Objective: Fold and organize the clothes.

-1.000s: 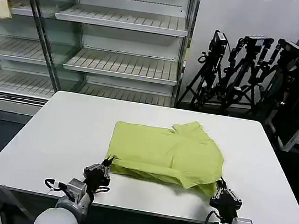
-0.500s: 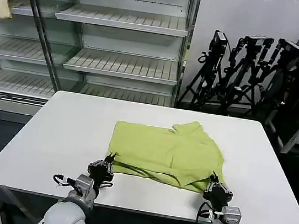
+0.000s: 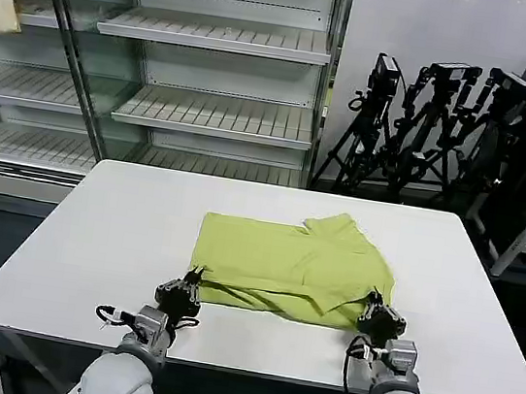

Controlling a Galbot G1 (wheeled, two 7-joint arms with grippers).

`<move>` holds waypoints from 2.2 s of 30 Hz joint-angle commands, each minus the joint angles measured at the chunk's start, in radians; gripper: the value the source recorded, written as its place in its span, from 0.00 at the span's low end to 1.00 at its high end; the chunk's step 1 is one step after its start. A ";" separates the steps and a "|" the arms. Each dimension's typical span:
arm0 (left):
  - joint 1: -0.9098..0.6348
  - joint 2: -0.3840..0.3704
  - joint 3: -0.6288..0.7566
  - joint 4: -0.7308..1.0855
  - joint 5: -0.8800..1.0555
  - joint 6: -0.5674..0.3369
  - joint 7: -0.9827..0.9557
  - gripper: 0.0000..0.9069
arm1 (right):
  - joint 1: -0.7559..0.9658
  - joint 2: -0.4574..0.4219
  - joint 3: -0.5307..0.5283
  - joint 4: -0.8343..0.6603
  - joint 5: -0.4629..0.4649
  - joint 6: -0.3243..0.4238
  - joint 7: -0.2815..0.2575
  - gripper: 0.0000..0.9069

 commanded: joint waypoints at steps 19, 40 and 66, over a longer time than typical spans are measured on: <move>-0.009 -0.001 0.010 0.022 0.011 0.003 -0.003 1.00 | 0.083 -0.010 -0.051 -0.113 -0.046 -0.017 -0.034 1.00; 0.070 -0.003 -0.063 -0.040 -0.193 0.104 -0.014 1.00 | -0.139 0.052 0.154 0.114 0.075 -0.059 0.005 1.00; 0.024 -0.016 -0.041 0.016 -0.209 0.112 -0.037 0.20 | -0.161 0.061 0.135 0.083 0.281 -0.163 0.029 0.00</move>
